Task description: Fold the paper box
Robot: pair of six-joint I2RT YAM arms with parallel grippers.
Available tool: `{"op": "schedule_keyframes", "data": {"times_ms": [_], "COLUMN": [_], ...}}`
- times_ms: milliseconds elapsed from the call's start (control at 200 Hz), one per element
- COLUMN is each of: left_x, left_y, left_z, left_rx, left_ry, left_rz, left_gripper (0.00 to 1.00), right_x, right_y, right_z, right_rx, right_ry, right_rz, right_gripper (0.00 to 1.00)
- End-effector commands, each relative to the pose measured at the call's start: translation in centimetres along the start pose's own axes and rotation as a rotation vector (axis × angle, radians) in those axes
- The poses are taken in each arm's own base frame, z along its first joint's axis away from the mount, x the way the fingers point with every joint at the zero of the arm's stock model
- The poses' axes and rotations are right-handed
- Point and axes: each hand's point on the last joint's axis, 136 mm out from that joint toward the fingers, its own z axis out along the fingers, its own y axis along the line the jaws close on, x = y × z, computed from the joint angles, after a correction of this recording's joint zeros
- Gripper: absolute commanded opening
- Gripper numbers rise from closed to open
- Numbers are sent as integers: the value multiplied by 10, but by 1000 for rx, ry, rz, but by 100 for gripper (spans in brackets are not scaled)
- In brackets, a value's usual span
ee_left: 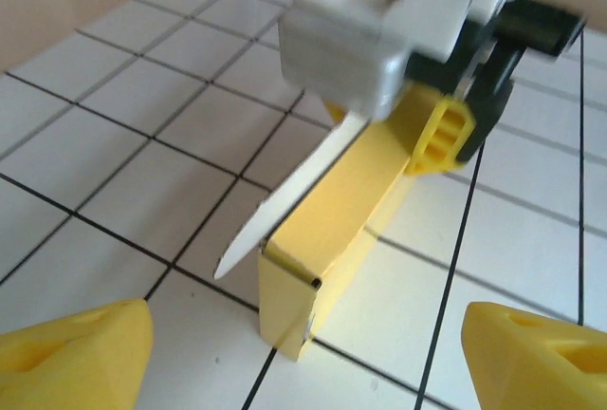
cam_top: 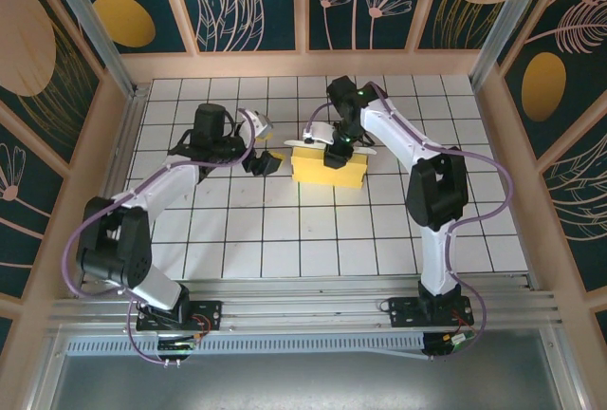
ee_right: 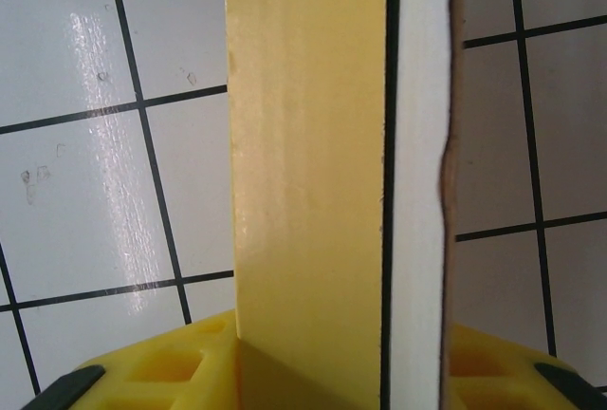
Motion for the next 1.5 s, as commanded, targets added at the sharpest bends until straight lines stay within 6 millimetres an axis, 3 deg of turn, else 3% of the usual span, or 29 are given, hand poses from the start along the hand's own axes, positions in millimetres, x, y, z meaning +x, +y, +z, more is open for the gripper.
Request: {"op": "schedule_keyframes", "data": {"times_ms": [0, 410, 561, 636, 801, 861, 966, 1146, 1401, 1497], "left_x": [3, 2, 4, 5, 3, -1, -5, -11, -16, -16], "left_y": [3, 23, 18, 17, 17, 16, 14, 10, 15, 12], "left_z": [8, 33, 42, 46, 52, 53, 57, 58, 59, 60], "left_rx": [48, 105, 194, 213, 225, 223, 228, 228, 196, 206], "left_ry": [30, 48, 57, 62, 57, 49, 46, 54, 108, 132], "left_rz": [97, 149, 134, 124, 108, 101, 64, 1, -123, -164], "left_gripper": [85, 82, 78, 70, 30, 23, 19, 22, 2, 0], "right_x": [7, 7, 4, 3, 3, 3, 2, 2, 2, 1], "right_y": [19, 23, 21, 21, 21, 22, 22, 24, 22, 22], "right_z": [15, 20, 16, 16, 15, 15, 15, 15, 15, 17], "right_rx": [-85, -77, -73, -77, -79, -80, -82, -89, -84, -84], "right_ry": [20, -20, -33, -39, -41, -41, -44, -46, -46, -43], "right_rz": [-36, -86, -92, -89, -88, -87, -84, -78, -69, -67], "right_gripper": [39, 39, 39, 39, 39, 39, 39, 39, 38, 39]}}
